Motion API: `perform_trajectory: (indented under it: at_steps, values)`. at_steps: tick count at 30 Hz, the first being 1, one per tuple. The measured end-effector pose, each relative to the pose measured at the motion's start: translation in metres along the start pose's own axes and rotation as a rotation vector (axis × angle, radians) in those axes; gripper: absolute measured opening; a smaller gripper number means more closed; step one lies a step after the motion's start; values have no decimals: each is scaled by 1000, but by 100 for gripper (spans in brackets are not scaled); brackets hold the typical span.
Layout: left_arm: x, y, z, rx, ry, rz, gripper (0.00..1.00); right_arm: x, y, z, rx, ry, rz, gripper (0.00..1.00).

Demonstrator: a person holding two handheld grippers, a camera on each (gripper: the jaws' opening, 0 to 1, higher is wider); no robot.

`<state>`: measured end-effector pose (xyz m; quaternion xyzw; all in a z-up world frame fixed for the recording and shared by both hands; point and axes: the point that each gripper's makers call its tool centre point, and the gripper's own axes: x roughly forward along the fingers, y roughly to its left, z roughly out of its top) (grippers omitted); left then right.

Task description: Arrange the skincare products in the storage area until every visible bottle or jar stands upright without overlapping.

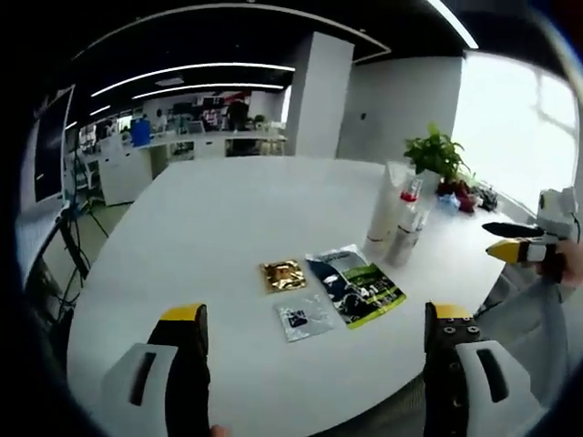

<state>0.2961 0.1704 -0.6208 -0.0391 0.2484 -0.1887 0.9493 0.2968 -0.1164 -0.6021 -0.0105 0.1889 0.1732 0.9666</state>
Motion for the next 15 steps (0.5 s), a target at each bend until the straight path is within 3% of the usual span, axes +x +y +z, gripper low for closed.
perform_trajectory:
  at_steps: [15]
  values:
    - [0, 0, -4, 10, 19, -1, 97, 2, 2, -3, -17, 13, 6, 99]
